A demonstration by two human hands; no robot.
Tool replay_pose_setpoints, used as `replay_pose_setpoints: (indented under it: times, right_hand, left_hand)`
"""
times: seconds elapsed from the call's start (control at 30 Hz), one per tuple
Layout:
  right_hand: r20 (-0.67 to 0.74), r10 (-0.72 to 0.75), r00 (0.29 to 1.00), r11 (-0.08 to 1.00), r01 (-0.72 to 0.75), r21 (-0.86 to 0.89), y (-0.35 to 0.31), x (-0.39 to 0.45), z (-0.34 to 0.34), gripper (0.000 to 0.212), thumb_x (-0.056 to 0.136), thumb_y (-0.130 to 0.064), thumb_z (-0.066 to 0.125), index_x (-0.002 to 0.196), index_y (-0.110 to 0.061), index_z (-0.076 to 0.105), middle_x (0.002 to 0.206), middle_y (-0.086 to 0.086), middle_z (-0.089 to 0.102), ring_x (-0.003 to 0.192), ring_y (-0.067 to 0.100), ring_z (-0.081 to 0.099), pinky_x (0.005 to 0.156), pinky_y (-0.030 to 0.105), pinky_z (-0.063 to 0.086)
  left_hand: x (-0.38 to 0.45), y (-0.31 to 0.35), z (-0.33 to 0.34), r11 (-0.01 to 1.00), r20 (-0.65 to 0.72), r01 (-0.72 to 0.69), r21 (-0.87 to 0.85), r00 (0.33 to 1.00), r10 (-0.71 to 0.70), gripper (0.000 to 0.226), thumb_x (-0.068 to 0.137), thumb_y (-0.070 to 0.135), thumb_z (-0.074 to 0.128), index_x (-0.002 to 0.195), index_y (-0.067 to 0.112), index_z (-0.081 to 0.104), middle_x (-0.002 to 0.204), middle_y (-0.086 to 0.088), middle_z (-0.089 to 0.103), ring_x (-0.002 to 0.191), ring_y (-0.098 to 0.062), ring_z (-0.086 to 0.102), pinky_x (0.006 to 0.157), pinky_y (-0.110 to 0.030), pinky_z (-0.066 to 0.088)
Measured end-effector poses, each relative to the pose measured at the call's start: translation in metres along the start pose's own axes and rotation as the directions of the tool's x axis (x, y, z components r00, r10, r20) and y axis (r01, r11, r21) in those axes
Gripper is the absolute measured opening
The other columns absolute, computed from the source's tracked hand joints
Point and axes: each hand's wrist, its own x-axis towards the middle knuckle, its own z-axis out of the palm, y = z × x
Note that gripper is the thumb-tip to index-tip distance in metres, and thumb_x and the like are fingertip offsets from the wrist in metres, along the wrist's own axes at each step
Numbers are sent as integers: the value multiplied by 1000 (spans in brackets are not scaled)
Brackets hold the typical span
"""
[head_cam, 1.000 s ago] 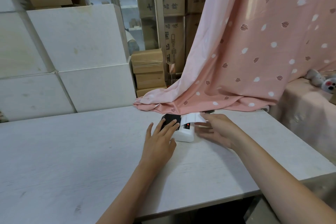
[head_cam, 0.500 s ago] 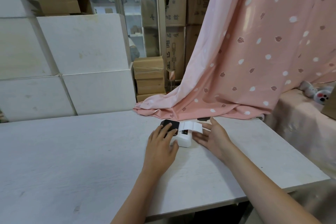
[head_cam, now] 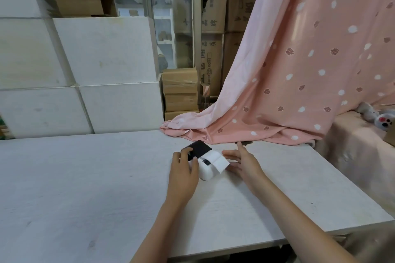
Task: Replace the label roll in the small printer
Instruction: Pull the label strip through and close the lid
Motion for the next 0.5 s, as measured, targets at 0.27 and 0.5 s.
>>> replay_pose_setpoints:
  times: [0.27, 0.5]
  right_hand:
    - [54, -78, 995, 981, 86, -173, 3, -11, 2, 27, 102, -4, 54, 92, -8, 79, 111, 19, 80, 88, 26, 75, 84, 29, 64]
    - [52, -127, 991, 942, 137, -306, 10, 9, 14, 33, 102, -13, 61, 134, -17, 64, 134, 2, 66, 123, 19, 64, 103, 28, 48]
  left_hand:
    - [8, -11, -6, 981, -29, 78, -180, 996, -85, 36, 99, 15, 49, 130, 32, 58, 125, 2, 52, 99, -3, 60, 90, -22, 45]
    - [10, -14, -6, 962, 19, 105, -253, 994, -103, 36, 99, 21, 54, 133, 30, 56, 132, 7, 58, 108, -1, 62, 89, -11, 47]
